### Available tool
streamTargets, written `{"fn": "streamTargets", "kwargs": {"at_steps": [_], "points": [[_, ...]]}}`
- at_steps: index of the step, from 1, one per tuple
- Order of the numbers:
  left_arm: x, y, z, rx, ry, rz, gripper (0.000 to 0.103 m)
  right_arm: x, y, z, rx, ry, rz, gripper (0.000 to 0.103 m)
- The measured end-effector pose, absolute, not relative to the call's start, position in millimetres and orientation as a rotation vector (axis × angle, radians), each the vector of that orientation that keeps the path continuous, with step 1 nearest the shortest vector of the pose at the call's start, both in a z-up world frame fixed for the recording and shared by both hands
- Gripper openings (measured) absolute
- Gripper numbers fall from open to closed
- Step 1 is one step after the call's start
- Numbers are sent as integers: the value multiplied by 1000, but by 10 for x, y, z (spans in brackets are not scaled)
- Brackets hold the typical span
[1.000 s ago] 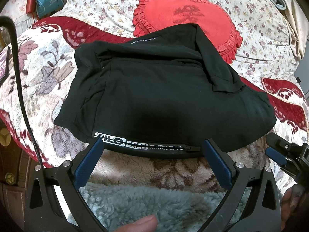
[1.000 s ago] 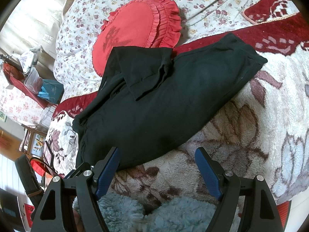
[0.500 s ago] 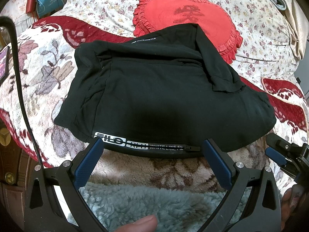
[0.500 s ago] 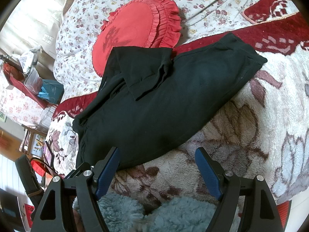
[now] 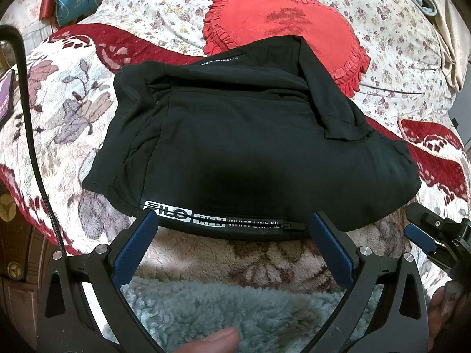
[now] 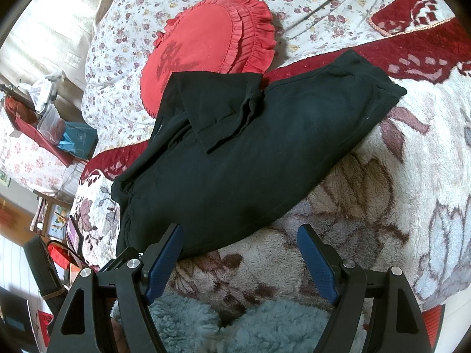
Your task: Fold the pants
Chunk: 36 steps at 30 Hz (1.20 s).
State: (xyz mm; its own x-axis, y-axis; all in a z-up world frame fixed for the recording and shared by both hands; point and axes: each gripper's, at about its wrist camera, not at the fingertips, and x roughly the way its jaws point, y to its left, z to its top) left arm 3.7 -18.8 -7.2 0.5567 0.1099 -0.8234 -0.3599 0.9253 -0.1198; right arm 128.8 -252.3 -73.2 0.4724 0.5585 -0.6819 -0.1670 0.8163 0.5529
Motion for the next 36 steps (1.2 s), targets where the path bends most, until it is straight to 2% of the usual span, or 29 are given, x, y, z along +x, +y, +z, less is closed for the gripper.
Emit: {"fn": "streamTargets", "kwargs": {"at_steps": [36], "points": [[-12,-259,-99,-318,954,270,102,1295,-2532,-737,444,985,463,79]]}}
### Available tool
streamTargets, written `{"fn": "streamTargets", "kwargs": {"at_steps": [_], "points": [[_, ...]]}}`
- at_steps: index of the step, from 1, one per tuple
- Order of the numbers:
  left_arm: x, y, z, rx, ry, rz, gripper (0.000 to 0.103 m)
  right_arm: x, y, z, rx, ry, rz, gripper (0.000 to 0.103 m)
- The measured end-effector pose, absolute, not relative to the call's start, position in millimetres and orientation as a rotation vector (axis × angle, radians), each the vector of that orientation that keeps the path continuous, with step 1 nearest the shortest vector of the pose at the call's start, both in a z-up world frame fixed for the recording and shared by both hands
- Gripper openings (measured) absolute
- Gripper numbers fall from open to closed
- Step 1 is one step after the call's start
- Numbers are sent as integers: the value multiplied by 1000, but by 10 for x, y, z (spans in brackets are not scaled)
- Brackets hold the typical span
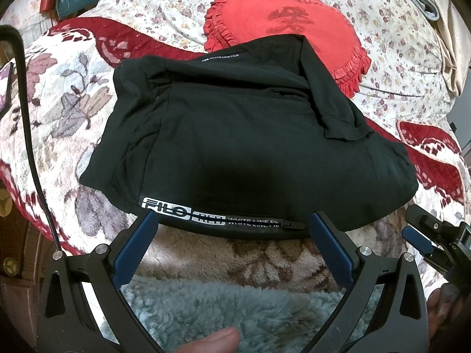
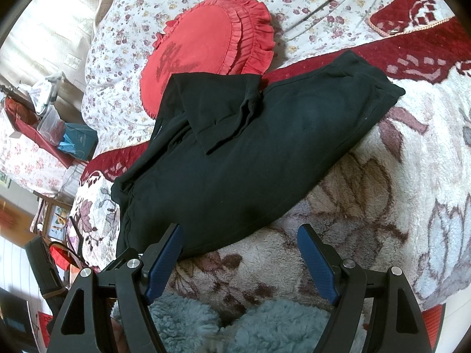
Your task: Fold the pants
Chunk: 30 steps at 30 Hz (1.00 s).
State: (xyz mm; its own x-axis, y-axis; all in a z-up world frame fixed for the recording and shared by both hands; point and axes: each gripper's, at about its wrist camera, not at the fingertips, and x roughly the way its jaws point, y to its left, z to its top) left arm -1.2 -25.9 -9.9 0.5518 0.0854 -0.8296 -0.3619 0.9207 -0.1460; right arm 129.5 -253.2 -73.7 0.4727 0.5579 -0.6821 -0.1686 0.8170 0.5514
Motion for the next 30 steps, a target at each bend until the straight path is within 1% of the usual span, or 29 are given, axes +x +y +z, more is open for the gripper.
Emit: {"fn": "streamTargets", "kwargs": {"at_steps": [13,19,23,26,28,30], "points": [[-8,-182,-33,-359,960,252,102,1306,-2553,-758,443,984,461,79],[4,-7,29,-371,956,226,102,1308,-2552,-758,447,986,467,79],[-82,302,211,-470,866,134,102,1334,-2596,-793,448,985,471,79],[-189,696,343,-568,789,94,102,1329,-2608,-785,451,980,474,79],[-241,948,371,-619,777,83,102,1333,-2609,-784,455,980,478,79],[-278,1191,324,-661,815,82,102,1322,-2605,-780,458,979,481,79]]}}
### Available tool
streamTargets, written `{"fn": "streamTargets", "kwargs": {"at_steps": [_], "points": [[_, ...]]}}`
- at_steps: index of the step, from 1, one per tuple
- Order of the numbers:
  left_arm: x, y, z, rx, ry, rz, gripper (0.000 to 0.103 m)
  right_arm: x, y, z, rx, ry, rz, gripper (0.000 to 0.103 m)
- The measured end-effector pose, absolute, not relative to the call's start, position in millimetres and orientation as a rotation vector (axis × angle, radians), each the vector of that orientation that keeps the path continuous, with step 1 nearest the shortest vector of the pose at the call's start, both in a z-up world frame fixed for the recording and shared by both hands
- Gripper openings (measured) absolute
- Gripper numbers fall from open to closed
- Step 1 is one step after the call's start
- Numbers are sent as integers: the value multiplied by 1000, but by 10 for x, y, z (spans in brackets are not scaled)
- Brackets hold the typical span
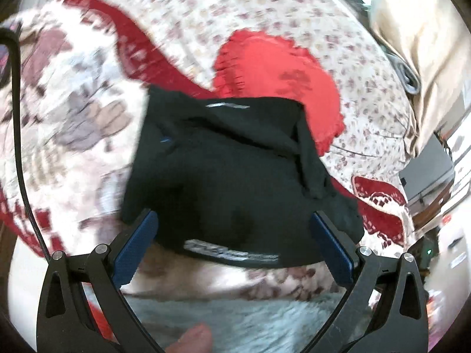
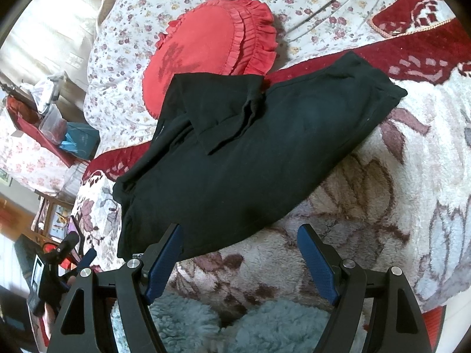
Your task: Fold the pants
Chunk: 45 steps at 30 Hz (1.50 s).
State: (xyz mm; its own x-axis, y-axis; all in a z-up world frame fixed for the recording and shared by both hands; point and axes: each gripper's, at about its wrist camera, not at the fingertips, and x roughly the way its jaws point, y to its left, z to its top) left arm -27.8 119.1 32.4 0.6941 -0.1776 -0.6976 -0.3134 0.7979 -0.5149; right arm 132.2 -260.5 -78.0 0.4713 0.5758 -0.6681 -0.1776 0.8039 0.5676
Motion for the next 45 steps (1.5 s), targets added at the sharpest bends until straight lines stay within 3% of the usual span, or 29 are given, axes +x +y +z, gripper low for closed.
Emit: {"fn": "streamTargets", "kwargs": {"at_steps": [5,12,21,24,26,30,31,35,38,42,45], "points": [[-457,1828,-131,-989,835,35,102,1314,-2603,-774,465,978,486,79],[-409,1979,-603,-1314,814,-118,102,1312,-2603,-773,465,978,485,79],[-96,1957,-622,-1244,771,-132,102,1311,-2602,-772,466,977,486,79],[-69,2002,-657,-1264,735,-147,92,1310,-2600,-771,466,978,486,79],[-70,2032,-706,-1289,728,-143,78,1309,-2598,-771,465,978,486,79],[-83,2016,-742,-1279,724,-147,72,1308,-2598,-771,464,977,486,79],[-78,2016,-763,-1271,732,-145,58,1309,-2599,-772,465,978,486,79],[-91,2006,-857,-1247,775,-85,24,1307,-2602,-767,470,977,488,78],[-112,2001,-852,-1207,785,-55,20,1290,-2783,-693,521,925,495,71],[-74,1915,-763,-1095,803,-33,20,1339,-3490,-452,564,743,444,71],[-37,1862,-735,-1057,804,-6,20,1479,-4155,-561,788,713,405,71]]}}
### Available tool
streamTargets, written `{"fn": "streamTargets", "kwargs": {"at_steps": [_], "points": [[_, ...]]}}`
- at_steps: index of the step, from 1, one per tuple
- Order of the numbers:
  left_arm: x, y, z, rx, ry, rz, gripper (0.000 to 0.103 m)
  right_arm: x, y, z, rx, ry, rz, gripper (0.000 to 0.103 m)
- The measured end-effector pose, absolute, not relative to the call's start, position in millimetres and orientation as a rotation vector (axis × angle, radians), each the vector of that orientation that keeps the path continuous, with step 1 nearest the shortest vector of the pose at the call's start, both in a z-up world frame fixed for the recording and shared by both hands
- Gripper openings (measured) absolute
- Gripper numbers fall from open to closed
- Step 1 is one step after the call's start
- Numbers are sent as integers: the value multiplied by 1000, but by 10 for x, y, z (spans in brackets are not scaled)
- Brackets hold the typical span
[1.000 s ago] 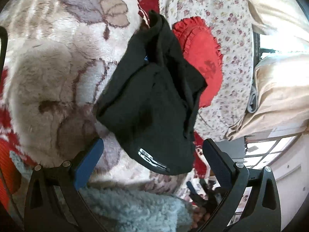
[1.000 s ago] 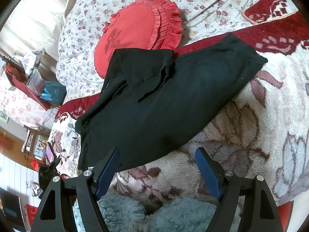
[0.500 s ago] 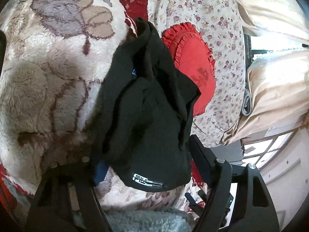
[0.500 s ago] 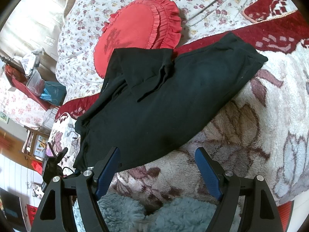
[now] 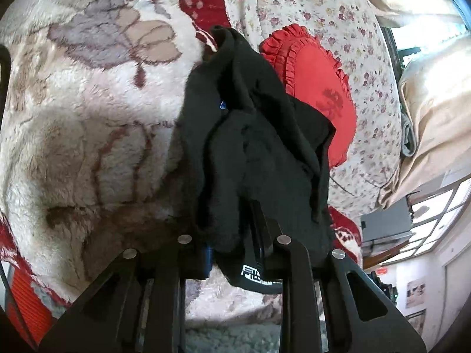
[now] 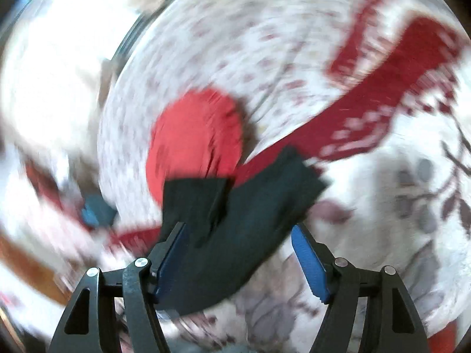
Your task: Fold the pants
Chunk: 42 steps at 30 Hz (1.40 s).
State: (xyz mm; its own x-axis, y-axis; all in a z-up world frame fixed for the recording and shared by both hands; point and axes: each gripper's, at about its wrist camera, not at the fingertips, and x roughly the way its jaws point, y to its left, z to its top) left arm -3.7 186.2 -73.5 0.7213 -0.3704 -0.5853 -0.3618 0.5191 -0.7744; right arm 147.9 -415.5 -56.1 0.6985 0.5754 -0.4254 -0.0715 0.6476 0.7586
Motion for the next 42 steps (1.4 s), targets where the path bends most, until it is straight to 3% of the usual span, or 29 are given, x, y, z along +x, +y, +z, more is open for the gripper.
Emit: {"fn": "streamTargets", "kwargs": {"at_steps": [4,9,10,15,16,17,24,29,34,37,39,42], "points": [[-4,1821,-714,-1009,825,17,20,1719,-4600,-961,1042,754,455,65],[-14,1820,-710,-1020,819,31,19,2095,-4453,-1174,1067,835,551,59],[-21,1826,-713,-1022,818,38,13,2175,-4399,-1237,1056,863,540,58],[-48,1817,-681,-986,824,88,9,2366,-4311,-1388,1008,888,492,35],[-67,1831,-663,-982,817,100,9,2383,-4318,-1387,996,879,496,28],[-101,1847,-646,-979,806,107,9,2405,-4306,-1371,962,876,500,6],[-514,2113,-478,-979,731,147,8,2007,-4250,-1140,828,904,556,6],[-819,2414,-591,-981,747,194,9,1488,-4072,-1386,783,1039,588,6],[-717,2399,-820,-873,883,237,23,1446,-4082,-1295,622,967,400,6],[-747,2428,-797,-862,852,255,29,1488,-3753,-781,370,810,387,15],[-766,2436,-805,-849,841,268,29,1493,-3359,-511,237,744,523,33],[-786,2392,-808,-836,827,281,29,1472,-2505,-327,-54,713,780,39]]}}
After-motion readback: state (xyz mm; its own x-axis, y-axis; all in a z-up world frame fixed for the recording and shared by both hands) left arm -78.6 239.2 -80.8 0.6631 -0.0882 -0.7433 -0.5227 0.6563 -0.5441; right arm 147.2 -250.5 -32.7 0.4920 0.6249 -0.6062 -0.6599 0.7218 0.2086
